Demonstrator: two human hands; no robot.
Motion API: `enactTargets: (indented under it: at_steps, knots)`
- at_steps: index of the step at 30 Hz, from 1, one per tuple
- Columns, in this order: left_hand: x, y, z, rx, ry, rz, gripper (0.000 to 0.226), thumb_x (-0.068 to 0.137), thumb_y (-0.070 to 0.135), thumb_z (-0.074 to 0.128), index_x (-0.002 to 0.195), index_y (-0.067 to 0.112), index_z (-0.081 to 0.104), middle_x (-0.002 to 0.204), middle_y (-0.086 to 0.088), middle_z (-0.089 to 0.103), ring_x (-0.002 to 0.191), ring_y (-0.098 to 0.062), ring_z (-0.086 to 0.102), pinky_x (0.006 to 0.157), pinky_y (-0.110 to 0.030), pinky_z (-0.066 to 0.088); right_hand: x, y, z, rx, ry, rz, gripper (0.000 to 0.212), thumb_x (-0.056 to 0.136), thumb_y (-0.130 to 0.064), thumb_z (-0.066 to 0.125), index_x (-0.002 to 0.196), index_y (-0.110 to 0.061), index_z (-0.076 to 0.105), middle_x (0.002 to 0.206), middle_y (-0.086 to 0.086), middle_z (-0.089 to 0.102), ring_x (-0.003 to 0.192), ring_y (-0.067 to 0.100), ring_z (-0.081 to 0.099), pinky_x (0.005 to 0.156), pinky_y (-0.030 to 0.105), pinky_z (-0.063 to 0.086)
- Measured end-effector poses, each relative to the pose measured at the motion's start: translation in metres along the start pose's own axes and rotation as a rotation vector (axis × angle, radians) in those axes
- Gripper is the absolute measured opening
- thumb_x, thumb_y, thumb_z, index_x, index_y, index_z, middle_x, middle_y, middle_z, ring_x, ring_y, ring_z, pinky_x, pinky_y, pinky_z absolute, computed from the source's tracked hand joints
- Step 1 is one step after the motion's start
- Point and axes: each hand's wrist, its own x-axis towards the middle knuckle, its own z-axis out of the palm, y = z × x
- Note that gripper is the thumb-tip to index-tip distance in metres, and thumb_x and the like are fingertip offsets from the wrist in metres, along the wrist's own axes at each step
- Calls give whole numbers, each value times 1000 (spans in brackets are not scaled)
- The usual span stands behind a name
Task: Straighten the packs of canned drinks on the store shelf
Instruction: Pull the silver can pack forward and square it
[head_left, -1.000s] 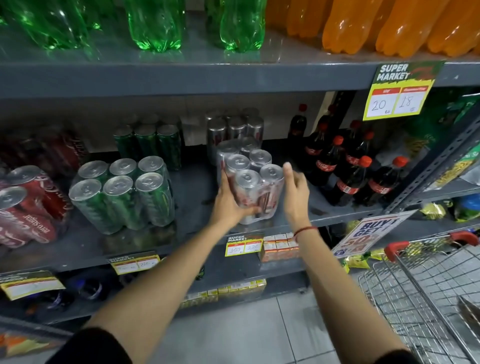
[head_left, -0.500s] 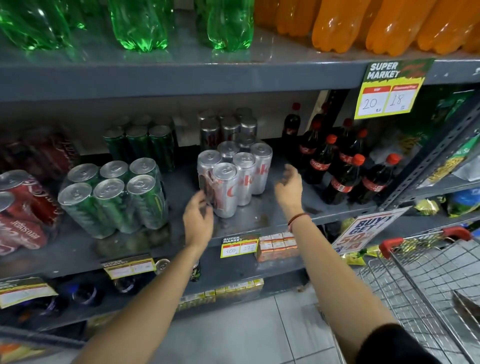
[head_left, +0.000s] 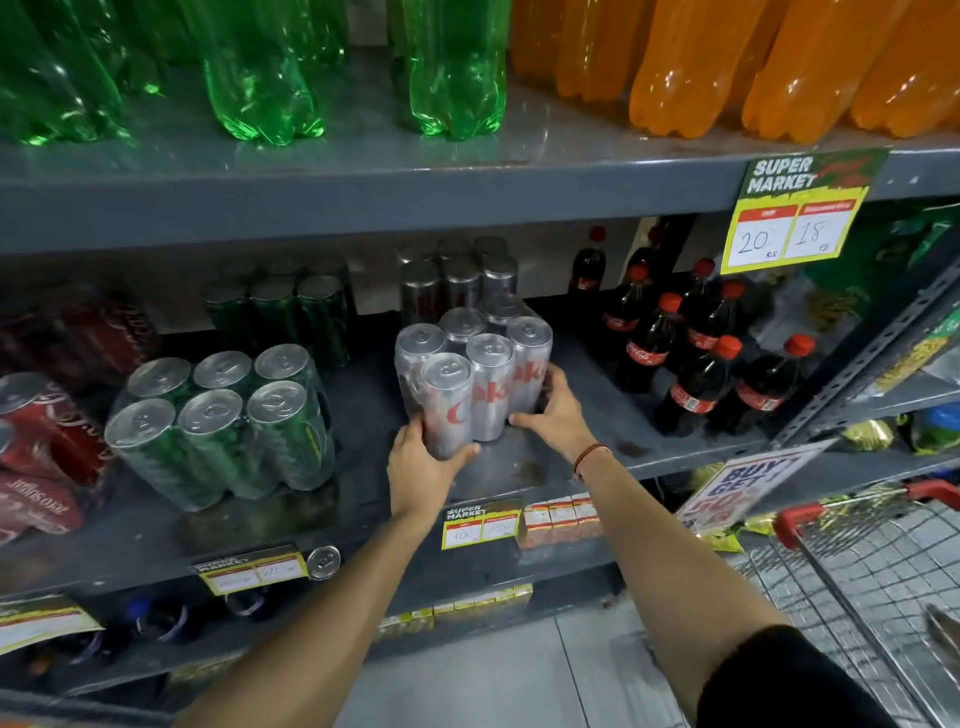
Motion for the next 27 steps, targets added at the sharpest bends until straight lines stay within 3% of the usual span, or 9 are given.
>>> enactTargets:
  at_steps: [3, 7, 12, 15, 20, 27]
  knots:
    - [17, 0, -6, 2, -7, 16, 66, 56, 46, 85, 100, 3, 61, 101, -15, 63, 96, -31, 61, 83, -40, 51, -16, 8, 3, 11, 141, -47, 71, 61, -8, 85, 119, -12, 44, 119, 9, 61, 107, 20, 59, 93, 33, 48]
    - [35, 3, -18, 75, -108, 69, 65, 56, 40, 87, 99, 0, 60, 100, -16, 60, 96, -30, 60, 82, -35, 49, -31, 20, 11, 49, 256, -67, 65, 61, -13, 86, 113, -17, 47, 117, 10, 61, 102, 20, 62, 91, 37, 53]
    - [26, -2, -13, 33, -32, 42, 72, 53, 42, 86, 108, 6, 57, 108, -12, 62, 102, -28, 60, 88, -42, 51, -29, 30, 11, 19, 203, -40, 78, 58, -20, 88, 125, -17, 46, 121, 10, 61, 109, 23, 61, 96, 44, 52]
    - [22, -2, -8, 29, 20, 20, 68, 53, 39, 87, 105, 5, 60, 106, -13, 64, 100, -29, 60, 86, -41, 51, -25, 31, 10, -39, 185, -55, 73, 59, -23, 87, 121, -14, 49, 117, 10, 64, 108, 26, 61, 94, 46, 51]
    - [28, -4, -11, 29, -23, 39, 64, 53, 37, 88, 101, 3, 64, 102, -14, 67, 94, -28, 63, 83, -37, 51, -18, 27, 2, -57, 96, -74, 64, 64, -19, 86, 117, -9, 51, 115, 7, 64, 103, 19, 59, 90, 34, 50]
    - [29, -3, -17, 11, -65, 37, 66, 53, 39, 87, 107, 8, 64, 106, -10, 68, 97, -25, 63, 87, -41, 53, -17, 24, -3, -70, 51, -99, 63, 64, -17, 86, 117, -11, 52, 109, -4, 59, 103, 13, 56, 91, 30, 49]
